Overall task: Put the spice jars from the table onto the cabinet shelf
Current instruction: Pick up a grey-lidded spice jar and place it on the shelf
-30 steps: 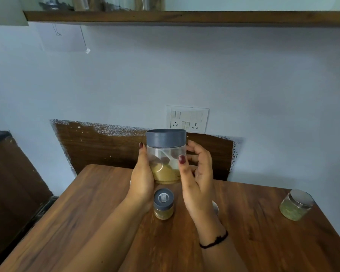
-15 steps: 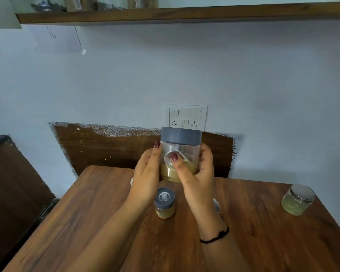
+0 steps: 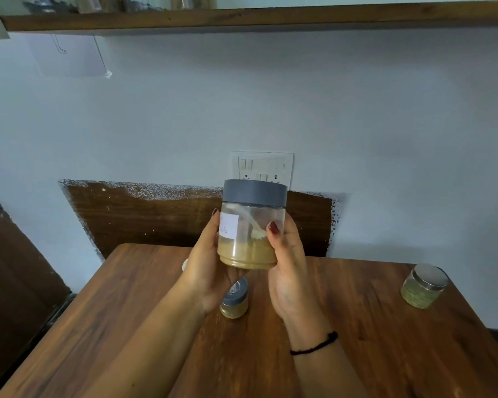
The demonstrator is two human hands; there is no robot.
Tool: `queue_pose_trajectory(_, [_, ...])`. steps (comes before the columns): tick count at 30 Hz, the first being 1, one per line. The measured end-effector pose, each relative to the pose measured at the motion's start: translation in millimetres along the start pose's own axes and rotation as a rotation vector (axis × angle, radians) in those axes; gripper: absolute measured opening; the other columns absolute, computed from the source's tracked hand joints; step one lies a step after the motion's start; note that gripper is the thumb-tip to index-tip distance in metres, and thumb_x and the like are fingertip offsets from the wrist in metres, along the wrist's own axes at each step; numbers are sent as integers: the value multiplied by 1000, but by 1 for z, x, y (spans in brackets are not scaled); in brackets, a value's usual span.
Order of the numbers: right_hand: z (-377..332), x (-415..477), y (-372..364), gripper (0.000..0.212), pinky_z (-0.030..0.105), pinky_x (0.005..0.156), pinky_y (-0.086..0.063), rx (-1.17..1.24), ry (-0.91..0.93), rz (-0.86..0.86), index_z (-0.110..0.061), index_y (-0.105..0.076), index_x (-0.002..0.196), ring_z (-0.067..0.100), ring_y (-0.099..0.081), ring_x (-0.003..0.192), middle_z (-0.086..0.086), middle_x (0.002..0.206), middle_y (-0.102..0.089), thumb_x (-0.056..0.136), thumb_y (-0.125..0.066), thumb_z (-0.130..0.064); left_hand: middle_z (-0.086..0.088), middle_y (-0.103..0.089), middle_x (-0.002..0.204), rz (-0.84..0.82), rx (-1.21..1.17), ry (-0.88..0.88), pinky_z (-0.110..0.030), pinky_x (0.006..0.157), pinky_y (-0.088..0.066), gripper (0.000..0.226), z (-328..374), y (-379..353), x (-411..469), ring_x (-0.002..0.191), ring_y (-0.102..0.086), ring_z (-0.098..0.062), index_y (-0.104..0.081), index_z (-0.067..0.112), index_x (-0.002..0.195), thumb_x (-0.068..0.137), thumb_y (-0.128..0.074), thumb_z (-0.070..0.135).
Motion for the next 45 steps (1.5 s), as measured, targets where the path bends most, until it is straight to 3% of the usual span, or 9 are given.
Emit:
queue_pose_trajectory(7, [0, 3, 6, 66, 44, 96, -51, -87, 24, 11, -13, -57, 129, 31, -60, 117, 16, 123, -62, 80, -69, -56, -13, -73, 115, -2, 48, -69, -36, 82, -58, 57, -1, -8, -1, 105, -71, -24, -69, 14, 120, 104, -31, 53])
queue_pose_trajectory(11, [-1, 7, 14, 57, 59, 104, -43, -222, 111, 120, -25, -61, 127, 32, -53, 126, 16, 135, -53, 84, -62, -61, -16, -69, 123, 50, 78, -99, -45, 100, -50, 58, 2, -6, -3, 117, -66, -29, -64, 13, 129, 105, -29, 52])
queue_pose_trajectory(16, [-3, 8, 18, 30, 27, 81, -57, -234, 136, 124, -23, -60, 122, 15, -66, 109, -3, 115, -70, 96, -53, -37, -12, -74, 115, 182, 162, -186, -47, 102, -50, 52, 10, -3, -6, 113, -68, -27, -69, 20, 120, 104, -32, 52])
queue_pose_trajectory(19, [-5, 7, 13, 24, 23, 79, -56, -303, 152, 108, -28, -61, 118, 12, -67, 107, -8, 110, -71, 98, -53, -38, -10, -74, 113, 233, 246, -225, -52, 107, -47, 53, 14, -1, -8, 113, -68, -26, -73, 24, 112, 104, -30, 54])
queue_pose_trajectory(25, [-14, 3, -1, 78, 28, 81, -58, -417, 176, -12, -14, -50, 136, 16, -65, 113, -1, 122, -66, 76, -67, -62, -7, -72, 116, 279, 445, -342, -54, 104, -47, 72, 27, 2, -8, 115, -66, -25, -71, 31, 113, 84, -30, 82])
queue_pose_trajectory(29, [-14, 2, -7, 72, 21, 82, -56, -446, 144, -61, -16, -45, 141, 9, -62, 116, -4, 126, -64, 79, -77, -36, -9, -72, 114, 301, 438, -367, -55, 100, -50, 70, 29, 5, -7, 112, -67, -28, -71, 28, 110, 82, -34, 79])
queue_pose_trajectory(31, [-13, 3, -11, 75, 25, 86, -56, -463, 134, -87, -19, -42, 142, 9, -61, 119, -6, 128, -62, 78, -80, -28, -8, -72, 115, 310, 452, -376, -54, 101, -49, 69, 30, 7, -6, 113, -66, -27, -71, 30, 113, 83, -32, 79])
queue_pose_trajectory(38, [-11, 4, -10, 87, 37, 92, -57, -509, 140, -102, -24, -37, 145, 13, -58, 123, -6, 131, -59, 70, -82, -34, -4, -70, 119, 318, 458, -393, -52, 102, -49, 63, 27, 9, -2, 115, -65, -23, -68, 37, 116, 84, -33, 78])
queue_pose_trajectory(45, [-17, 9, -3, 90, 50, 94, -54, -482, 141, -56, -22, -37, 146, 25, -53, 130, 5, 139, -53, 70, -84, -41, -7, -69, 116, 215, 590, -437, -56, 96, -52, 62, 38, -4, -6, 113, -65, -25, -62, 25, 123, 91, -31, 68])
Point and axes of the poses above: each hand's wrist, its own x-axis towards the middle knuckle, its own y-axis out of the back of the hand, z = x × y, the point moved 6 cm from there along x, towards the middle knuckle
